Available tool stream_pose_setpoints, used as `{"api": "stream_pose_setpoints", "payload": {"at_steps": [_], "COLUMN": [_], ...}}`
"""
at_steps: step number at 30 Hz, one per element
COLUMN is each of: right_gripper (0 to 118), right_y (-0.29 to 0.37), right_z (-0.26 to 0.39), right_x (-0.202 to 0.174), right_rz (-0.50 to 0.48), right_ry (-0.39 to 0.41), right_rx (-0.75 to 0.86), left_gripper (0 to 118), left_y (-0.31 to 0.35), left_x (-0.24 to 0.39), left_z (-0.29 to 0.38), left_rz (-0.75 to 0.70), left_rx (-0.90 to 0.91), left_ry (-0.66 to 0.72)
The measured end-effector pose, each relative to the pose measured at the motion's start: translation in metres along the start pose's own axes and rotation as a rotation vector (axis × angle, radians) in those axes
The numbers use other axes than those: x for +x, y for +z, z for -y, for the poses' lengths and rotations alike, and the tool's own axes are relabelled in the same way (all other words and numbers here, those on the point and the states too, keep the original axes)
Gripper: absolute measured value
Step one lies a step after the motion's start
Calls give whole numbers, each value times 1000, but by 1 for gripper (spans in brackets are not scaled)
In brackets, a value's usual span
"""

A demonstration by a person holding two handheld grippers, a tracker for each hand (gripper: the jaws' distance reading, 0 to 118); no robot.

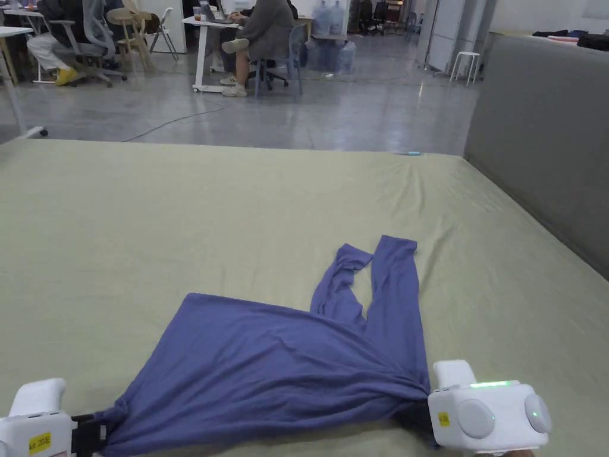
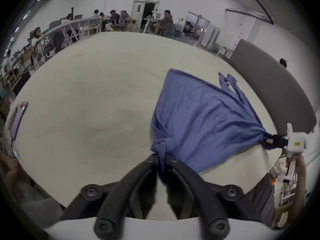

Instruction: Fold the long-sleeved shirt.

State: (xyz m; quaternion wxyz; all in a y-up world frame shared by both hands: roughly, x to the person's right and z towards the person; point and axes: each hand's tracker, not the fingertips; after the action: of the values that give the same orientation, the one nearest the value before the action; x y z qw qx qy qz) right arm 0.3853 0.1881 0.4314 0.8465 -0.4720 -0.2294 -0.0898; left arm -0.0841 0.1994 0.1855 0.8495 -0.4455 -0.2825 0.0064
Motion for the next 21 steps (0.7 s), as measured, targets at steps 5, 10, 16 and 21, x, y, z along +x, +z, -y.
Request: {"api": "stream_pose_setpoints", "payload": {"at_steps": [5,10,16,21], "right_gripper": [114,0,0,6], "right_y": [52,57,52,54], "right_z": [-13,-36,-37,-41], "right_x": [8,7,21,27], "right_rz": [-96,13,-5,-13], "right_ry": [-35,-33,-112,-218], "right_rx": [101,133,88,61], "left_gripper": [113,0,0,0], "left_y": [34,48,30,-5], "left_x": [11,40,61,82], "left_z": [-26,-42,-50,-103], "left_rz": [-2,-68,-15,12], "left_rx": [102,132,93,97], "left_ry": [-51,-151,-174,-206]}}
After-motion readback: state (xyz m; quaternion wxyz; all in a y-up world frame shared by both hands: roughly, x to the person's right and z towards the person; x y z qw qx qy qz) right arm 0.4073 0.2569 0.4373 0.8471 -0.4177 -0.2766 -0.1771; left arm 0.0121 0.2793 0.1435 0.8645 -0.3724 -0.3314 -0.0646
